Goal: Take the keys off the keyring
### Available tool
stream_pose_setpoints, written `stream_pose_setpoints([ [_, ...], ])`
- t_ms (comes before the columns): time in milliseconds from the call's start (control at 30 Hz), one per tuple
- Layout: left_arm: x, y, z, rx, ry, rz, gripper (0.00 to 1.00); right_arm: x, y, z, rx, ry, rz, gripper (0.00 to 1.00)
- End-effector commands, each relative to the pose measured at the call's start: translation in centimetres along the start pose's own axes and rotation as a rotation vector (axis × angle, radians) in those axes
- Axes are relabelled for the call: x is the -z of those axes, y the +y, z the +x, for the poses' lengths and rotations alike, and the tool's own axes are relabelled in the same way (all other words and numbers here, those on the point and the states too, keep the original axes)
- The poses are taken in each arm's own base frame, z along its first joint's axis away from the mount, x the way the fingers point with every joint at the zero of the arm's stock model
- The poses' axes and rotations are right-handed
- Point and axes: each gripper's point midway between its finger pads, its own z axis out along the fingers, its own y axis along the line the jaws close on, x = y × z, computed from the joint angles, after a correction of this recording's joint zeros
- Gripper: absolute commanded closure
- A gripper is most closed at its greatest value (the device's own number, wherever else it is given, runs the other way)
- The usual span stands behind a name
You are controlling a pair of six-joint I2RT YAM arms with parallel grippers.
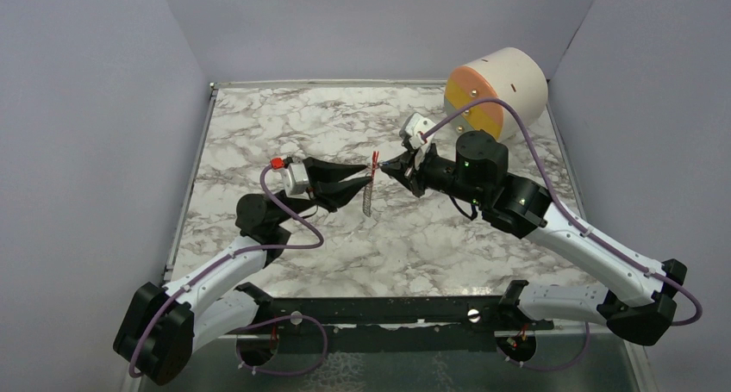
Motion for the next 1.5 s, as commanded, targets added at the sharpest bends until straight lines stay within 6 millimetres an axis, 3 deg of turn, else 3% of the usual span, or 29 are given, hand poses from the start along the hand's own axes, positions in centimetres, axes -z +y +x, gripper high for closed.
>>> stream_pose_setpoints([
  [0, -0.2, -0.6, -1.5, -0.02, -0.059, 0.033, 0.68, 0.2, 0.7, -1.5, -0.009, -0.065, -0.029, 0.99],
  [633, -0.7, -0.3, -0.8, 0.01, -0.061, 0.044, 0.71, 0.1, 1.3, -1.4, -0.005, -0.065, -0.052, 0.99],
  [967, 0.1, 0.4, -0.4, 0.007, -0.067, -0.021, 0.54, 0.3, 1.1, -1.4, -0.002, -0.067, -0.041, 0.99],
  [1467, 0.0, 0.0, -0.4, 0.006, -0.057, -0.001, 0.5, 0.2, 1.1, -1.6, 0.002, -0.071, -0.042, 0.99],
])
